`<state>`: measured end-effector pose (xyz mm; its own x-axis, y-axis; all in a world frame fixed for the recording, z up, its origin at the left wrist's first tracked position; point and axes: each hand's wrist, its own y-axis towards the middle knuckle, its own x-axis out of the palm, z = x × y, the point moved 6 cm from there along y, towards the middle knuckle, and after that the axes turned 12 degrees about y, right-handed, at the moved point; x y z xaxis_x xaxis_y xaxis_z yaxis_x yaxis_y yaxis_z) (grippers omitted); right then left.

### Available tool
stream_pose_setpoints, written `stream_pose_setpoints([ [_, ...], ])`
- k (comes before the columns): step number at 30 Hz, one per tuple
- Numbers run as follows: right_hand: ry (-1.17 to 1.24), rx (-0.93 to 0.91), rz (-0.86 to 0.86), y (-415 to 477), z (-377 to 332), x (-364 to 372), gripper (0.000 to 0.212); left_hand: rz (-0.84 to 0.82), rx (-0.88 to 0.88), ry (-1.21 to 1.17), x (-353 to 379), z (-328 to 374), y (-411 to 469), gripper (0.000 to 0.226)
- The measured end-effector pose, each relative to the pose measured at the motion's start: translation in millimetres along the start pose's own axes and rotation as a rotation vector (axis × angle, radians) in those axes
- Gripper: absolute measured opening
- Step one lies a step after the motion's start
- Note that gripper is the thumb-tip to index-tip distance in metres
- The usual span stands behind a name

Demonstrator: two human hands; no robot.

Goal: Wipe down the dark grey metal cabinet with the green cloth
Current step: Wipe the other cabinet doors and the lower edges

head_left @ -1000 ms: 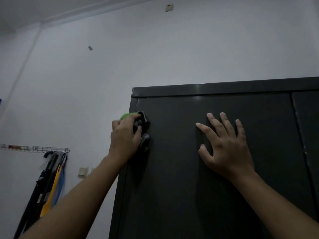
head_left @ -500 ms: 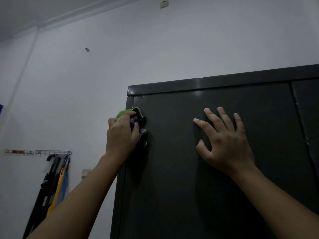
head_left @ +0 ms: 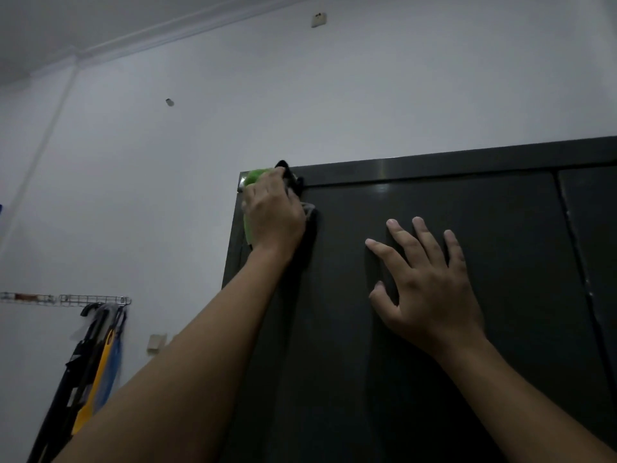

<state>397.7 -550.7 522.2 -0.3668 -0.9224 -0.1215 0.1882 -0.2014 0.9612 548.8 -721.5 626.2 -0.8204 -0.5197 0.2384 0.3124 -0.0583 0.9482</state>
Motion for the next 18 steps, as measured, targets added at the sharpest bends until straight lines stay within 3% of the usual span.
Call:
stream_pose_setpoints([
  [5, 0.021, 0.000, 0.023, -2, -2, -2, 0.064, -0.063, 0.314, -0.067, -13, 28, -51, 0.042],
  [11, 0.039, 0.002, -0.009, -4, -6, -3, 0.067, -0.184, 0.425, -0.029, -43, 13, -145, 0.046],
  [16, 0.071, -0.194, -0.115, -11, -17, 0, 0.063, -0.286, 0.579, -0.028, -63, -15, -241, 0.053],
  [18, 0.071, -0.262, -0.153, -12, -21, 2, 0.063, -0.285, 0.675, -0.041, -70, -31, -272, 0.046],
])
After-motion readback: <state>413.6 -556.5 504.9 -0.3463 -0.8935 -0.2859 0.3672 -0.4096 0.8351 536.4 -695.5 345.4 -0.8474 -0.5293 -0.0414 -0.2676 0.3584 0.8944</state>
